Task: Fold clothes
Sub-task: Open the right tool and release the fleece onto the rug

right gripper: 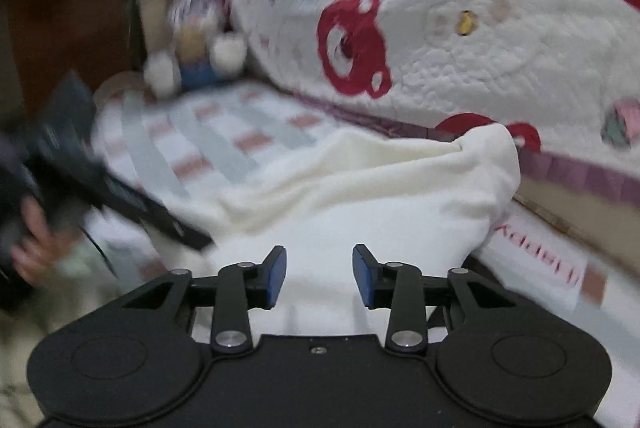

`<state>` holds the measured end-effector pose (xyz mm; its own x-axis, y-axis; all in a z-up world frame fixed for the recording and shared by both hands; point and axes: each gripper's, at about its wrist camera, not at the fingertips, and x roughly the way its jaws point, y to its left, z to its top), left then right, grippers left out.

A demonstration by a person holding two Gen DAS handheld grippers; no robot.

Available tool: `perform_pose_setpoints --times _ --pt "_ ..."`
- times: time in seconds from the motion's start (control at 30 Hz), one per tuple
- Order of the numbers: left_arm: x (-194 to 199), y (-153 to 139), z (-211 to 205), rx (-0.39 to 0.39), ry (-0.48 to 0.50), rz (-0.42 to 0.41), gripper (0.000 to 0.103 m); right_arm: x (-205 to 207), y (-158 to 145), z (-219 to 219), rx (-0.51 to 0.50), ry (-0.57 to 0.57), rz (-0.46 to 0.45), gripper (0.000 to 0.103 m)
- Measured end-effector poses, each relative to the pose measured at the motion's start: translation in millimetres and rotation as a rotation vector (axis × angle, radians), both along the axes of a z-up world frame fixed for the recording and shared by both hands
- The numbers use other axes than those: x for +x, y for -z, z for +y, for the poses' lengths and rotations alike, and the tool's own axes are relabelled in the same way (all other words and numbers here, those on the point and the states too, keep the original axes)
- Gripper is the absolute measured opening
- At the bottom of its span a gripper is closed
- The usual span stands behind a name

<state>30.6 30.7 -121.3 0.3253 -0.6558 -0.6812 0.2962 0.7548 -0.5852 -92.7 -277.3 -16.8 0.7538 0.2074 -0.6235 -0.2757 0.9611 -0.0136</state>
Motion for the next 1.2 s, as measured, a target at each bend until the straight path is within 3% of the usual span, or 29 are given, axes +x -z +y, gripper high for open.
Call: perform_pose_setpoints --times 0.1,0.27,0.37,0.53,0.67,0.73,0.8,0.87,1.07,1.2 --pt "2 -1 11 -0.024 -0.049 -0.006 0.034 12 13 13 -0.099 -0.026 0.023 0.05" --pt "6 -4 28 -0.063 -0.13 -0.016 0.035 23 51 21 -0.113 -0.031 0.212 0.054" --pt "9 -5 39 -0.087 -0.179 -0.022 0.034 5 52 28 -0.157 -0.025 0.179 0.055" --pt "3 -4 14 0.051 -0.087 -0.085 0.045 -13 54 24 -0.105 -0.021 0.219 0.055" --pt "-1 -3 -6 0.164 -0.009 -0.137 0.047 -16 58 24 -0.097 -0.01 0.209 0.056" --pt "-1 -2 -11 0.202 0.005 -0.146 0.051 -14 51 25 -0.04 -0.012 0.228 0.058" --pt "1 -5 -4 0.168 -0.015 -0.13 0.051 -14 41 18 0.115 -0.043 0.242 0.055" --pt "0 -11 2 0.138 -0.034 -0.138 0.051 -17 33 9 0.198 -0.041 0.219 0.055" --pt "-6 -43 1 0.062 -0.026 -0.269 0.051 -18 26 -21 0.13 0.107 0.125 0.056" --pt "2 -51 -34 0.126 0.047 -0.305 0.058 -16 41 -28 0.092 0.09 0.133 0.056"
